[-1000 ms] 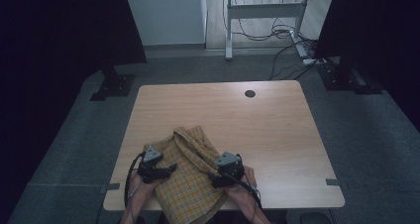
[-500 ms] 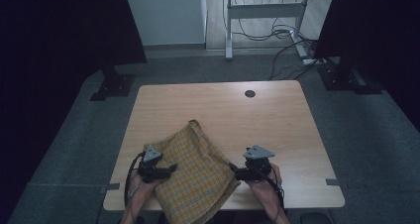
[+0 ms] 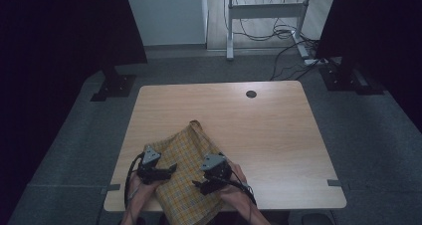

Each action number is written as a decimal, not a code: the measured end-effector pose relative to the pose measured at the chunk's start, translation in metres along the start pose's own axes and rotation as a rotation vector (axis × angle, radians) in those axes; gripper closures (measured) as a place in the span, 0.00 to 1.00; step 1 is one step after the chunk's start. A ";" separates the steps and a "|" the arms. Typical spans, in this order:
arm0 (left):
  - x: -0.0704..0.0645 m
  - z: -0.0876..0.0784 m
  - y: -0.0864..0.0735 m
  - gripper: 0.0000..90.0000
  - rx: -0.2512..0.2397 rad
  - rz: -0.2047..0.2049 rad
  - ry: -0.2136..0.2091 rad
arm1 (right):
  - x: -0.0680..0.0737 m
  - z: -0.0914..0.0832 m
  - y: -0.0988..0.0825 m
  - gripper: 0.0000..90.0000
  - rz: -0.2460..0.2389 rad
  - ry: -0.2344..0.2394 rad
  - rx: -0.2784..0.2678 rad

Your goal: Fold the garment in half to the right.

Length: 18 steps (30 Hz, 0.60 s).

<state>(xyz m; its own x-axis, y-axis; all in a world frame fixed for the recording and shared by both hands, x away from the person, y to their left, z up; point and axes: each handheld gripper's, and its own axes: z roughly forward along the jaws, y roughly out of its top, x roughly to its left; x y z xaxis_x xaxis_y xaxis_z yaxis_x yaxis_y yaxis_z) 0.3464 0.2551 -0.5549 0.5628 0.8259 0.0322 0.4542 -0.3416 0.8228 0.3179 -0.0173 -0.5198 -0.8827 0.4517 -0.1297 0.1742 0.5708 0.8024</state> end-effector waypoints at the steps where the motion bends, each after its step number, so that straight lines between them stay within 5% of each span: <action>1: 0.000 0.000 0.000 0.16 0.000 0.000 0.000 | -0.001 0.006 -0.004 0.12 -0.004 -0.002 0.018; 5: 0.001 -0.001 -0.001 0.15 -0.008 0.000 0.006 | -0.018 0.015 -0.027 0.12 0.057 -0.047 0.078; 10: -0.001 -0.002 0.001 0.15 -0.021 0.017 0.036 | -0.035 0.007 -0.048 0.12 0.157 -0.041 0.046; 18: 0.004 -0.013 0.002 0.15 -0.078 -0.013 0.050 | -0.033 -0.006 -0.045 0.12 0.134 -0.021 -0.006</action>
<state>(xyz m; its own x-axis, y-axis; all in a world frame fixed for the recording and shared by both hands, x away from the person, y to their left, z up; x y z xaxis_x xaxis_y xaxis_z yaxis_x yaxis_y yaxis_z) 0.3405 0.2635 -0.5461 0.5215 0.8519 0.0479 0.4051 -0.2965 0.8649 0.3368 -0.0618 -0.5483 -0.8423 0.5379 -0.0333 0.2874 0.5006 0.8166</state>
